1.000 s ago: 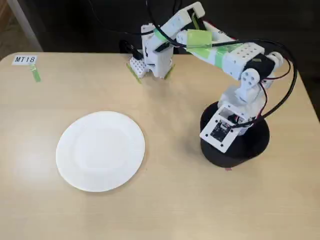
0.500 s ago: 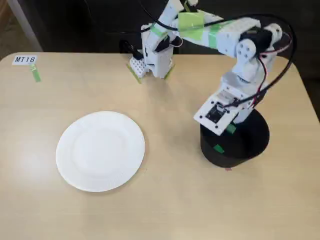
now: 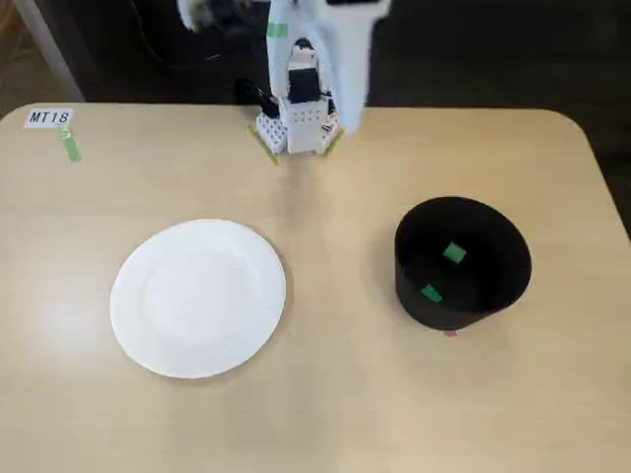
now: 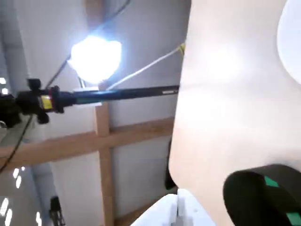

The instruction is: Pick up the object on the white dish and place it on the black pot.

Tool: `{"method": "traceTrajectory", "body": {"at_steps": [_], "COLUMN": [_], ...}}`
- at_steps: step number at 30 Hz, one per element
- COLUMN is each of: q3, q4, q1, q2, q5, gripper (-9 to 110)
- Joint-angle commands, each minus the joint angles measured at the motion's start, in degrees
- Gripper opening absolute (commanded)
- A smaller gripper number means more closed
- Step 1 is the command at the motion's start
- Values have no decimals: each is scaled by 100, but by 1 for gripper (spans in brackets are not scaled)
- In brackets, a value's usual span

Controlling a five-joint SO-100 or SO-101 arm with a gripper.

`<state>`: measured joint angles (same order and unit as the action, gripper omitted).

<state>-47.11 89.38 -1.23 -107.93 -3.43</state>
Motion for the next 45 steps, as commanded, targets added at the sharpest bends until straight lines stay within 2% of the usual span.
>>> {"method": "traceTrajectory", "body": {"at_steps": [1, 5, 15, 24, 40, 45], "q3": [-1187, -3428, -7172, -9826, -12357, -12630], "q4": [-624, -1775, -3190, -3990, -3990, -3981], "q1": [123, 105, 44, -53, -88, -97], "q2": [-1011, -2566, -4342, -5730, -8297, -8288], "q5": [176, 404, 334, 237, 149, 35], "gripper": [0, 0, 0, 0, 0, 0]}}
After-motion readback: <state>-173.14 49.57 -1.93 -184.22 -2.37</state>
